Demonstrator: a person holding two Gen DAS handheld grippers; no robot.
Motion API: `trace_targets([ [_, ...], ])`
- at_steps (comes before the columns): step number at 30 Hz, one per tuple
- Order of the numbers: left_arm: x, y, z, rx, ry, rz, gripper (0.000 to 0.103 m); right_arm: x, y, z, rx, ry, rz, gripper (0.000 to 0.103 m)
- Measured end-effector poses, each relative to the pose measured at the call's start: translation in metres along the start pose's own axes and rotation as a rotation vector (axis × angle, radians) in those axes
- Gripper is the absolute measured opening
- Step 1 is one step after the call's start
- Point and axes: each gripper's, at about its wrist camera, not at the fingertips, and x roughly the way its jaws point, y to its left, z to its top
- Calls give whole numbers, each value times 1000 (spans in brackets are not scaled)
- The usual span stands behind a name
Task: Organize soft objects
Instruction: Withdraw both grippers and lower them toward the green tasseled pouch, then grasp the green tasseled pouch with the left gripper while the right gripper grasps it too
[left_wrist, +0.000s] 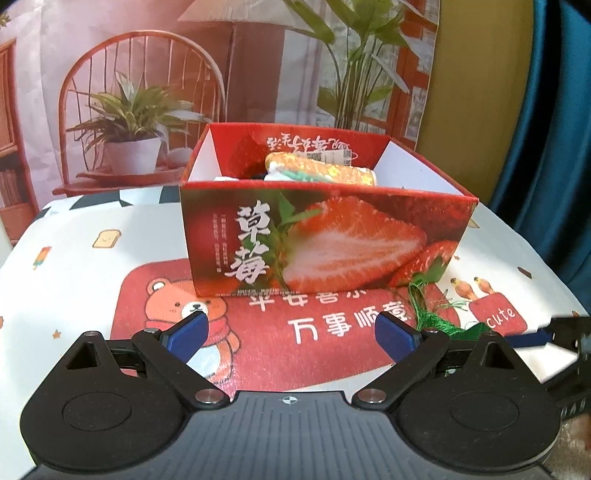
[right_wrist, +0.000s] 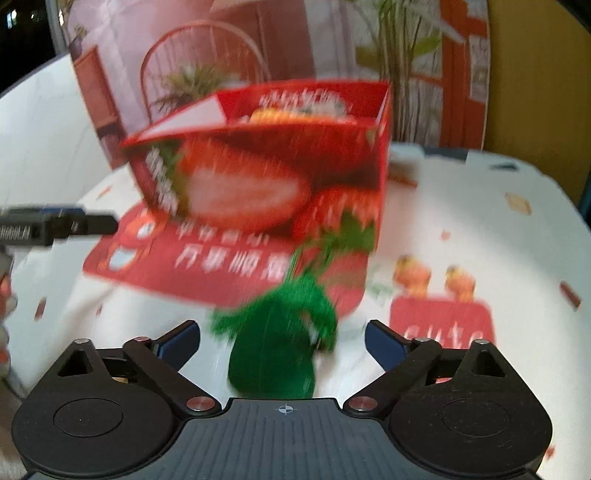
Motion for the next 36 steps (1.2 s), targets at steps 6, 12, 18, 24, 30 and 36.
trace_targets([
  [6, 3, 2, -3, -22, 8, -1, 98, 13, 11, -11, -52, 68, 25, 63],
  [12, 8, 6, -6, -48, 21, -2, 98, 28, 23, -2, -104, 62, 43, 51],
  [18, 10, 6, -7, -57, 22, -22, 98, 48, 39, 14, -155, 48, 74, 50],
  [24, 11, 5, -7, -68, 17, -62, 94, 60, 57, 25, -184, 28, 110, 48],
  [30, 9, 2, -8, -69, 18, -135, 84, 68, 72, 32, -195, 11, 145, 47],
  [36, 22, -4, -8, -57, 63, -187, 77, 69, 80, 32, -217, 8, 155, 46],
])
